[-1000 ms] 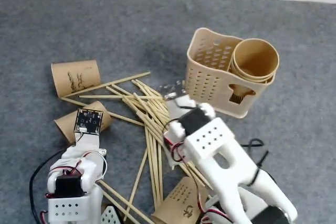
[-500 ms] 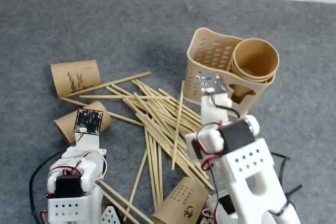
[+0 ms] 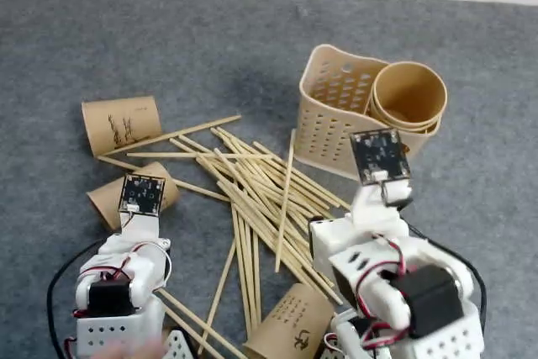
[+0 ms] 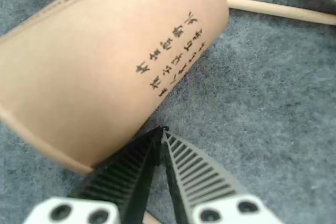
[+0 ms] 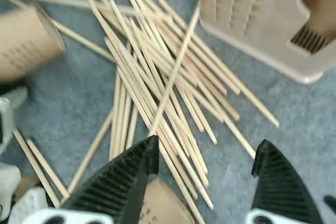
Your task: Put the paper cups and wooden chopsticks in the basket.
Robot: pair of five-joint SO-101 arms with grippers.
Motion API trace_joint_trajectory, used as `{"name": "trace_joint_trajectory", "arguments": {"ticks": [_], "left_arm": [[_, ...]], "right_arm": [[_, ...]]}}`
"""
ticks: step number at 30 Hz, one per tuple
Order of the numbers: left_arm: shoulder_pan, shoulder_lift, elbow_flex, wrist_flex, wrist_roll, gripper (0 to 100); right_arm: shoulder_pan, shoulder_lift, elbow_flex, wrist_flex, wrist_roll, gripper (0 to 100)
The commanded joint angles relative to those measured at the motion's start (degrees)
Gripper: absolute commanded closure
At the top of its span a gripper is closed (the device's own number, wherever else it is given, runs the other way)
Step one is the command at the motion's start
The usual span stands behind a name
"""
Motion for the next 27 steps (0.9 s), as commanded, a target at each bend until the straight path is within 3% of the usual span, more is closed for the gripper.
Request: {"name": "trace_joint_trajectory", "arguments": {"ticks": [1,7,16,27], "left_arm": [[-0.48,-0.31,1.1,0.44,0.35,99],[-0.48,-0.31,1.1,0.44,0.35,99],[-0.48,-0.31,1.1,0.44,0.35,99],[-0.48,-0.31,1.1,0.44,0.35,99]], "right_arm": [[0.57,-1.89,-2.86,-1.63,0.35,71.4],[0.75,-2.59,-2.86,-1.63,0.53,71.4],[12.18,-2.51,-2.77,-5.23,0.35,71.4],[15.08,-2.59,-2.77,-4.79,0.26,71.4]]}}
